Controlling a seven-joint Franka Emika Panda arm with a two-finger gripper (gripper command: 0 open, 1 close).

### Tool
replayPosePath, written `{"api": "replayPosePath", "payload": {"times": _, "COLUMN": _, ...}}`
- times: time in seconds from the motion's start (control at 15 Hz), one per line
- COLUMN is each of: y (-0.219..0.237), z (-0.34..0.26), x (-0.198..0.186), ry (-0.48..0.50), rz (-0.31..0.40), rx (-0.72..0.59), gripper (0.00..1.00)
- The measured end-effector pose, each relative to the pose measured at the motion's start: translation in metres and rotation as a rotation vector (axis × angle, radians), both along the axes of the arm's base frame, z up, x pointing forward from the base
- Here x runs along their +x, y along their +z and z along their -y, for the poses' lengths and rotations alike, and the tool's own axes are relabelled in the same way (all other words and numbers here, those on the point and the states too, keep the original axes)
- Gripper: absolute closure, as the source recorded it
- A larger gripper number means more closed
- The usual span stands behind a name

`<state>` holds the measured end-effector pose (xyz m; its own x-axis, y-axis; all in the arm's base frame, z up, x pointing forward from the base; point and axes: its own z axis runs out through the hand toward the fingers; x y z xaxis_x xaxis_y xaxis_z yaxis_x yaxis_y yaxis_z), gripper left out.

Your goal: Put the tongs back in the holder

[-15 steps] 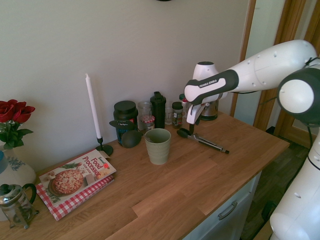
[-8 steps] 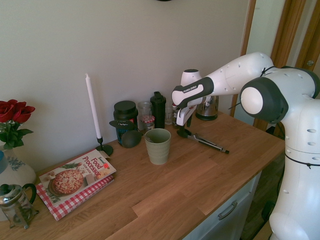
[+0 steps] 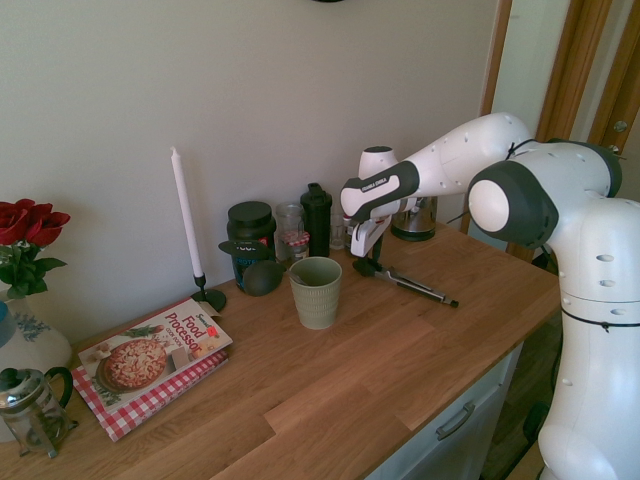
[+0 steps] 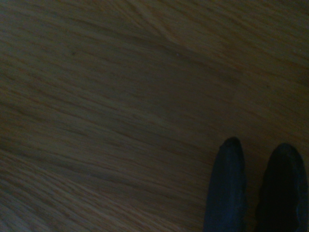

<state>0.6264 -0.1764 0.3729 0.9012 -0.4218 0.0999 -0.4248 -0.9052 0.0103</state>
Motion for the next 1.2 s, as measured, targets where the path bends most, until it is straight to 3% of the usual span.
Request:
{"api": "replayPosePath", "payload": {"times": 0.4, "y": 0.019, "z": -0.01, "x": -0.017, "ry": -0.002, "rz": 0.018, "rx": -0.002, "gripper": 0.0}}
{"api": "replayPosePath", "payload": {"times": 0.87, "y": -0.012, "z": -0.027, "x": -0.039, "ry": 0.005, "rz": 0.002, "rx": -0.006, "gripper": 0.0}}
{"api": "replayPosePath", "payload": {"times": 0.93, "y": -0.015, "z": -0.028, "x": -0.04, "ry": 0.001, "rz": 0.014, "rx": -0.008, "gripper": 1.0}}
{"api": "replayPosePath", "payload": {"times": 1.2, "y": -0.018, "z": -0.031, "x": -0.04, "ry": -0.005, "rz": 0.026, "rx": 0.0, "gripper": 1.0}}
